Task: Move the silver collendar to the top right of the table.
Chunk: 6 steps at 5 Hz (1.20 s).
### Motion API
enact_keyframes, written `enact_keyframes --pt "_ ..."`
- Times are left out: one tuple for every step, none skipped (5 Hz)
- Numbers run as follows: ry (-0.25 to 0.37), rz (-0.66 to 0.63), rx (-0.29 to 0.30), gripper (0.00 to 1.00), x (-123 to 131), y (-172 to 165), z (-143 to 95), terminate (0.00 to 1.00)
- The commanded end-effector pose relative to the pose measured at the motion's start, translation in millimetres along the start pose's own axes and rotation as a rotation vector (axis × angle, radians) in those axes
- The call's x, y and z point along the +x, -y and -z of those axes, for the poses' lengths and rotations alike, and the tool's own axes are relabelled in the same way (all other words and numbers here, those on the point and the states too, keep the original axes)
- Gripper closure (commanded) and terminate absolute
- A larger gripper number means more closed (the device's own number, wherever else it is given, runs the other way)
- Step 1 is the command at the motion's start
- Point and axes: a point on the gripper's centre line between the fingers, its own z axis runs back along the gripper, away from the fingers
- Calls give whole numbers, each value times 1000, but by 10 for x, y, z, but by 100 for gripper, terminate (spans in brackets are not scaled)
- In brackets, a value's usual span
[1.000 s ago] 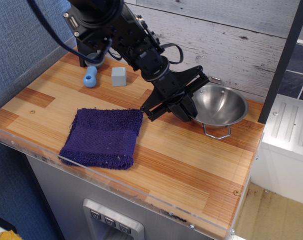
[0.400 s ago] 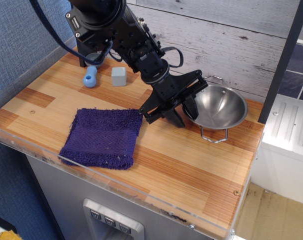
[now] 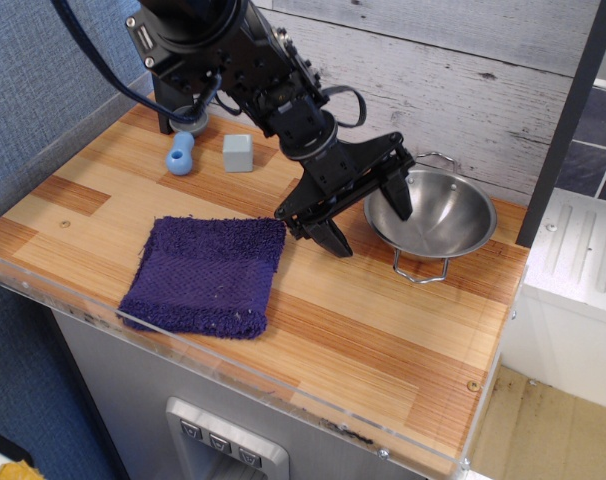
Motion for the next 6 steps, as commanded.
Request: enact_keyframes --pt "171 15 -78 0 108 128 -658 0" --pt "257 46 -102 0 159 149 -991 0" --pt "306 78 -130 0 205 161 -1248 0" --pt "306 78 -130 0 205 161 -1248 0" --pt "306 78 -130 0 205 161 -1248 0" --pt "306 78 -130 0 205 161 -1248 100"
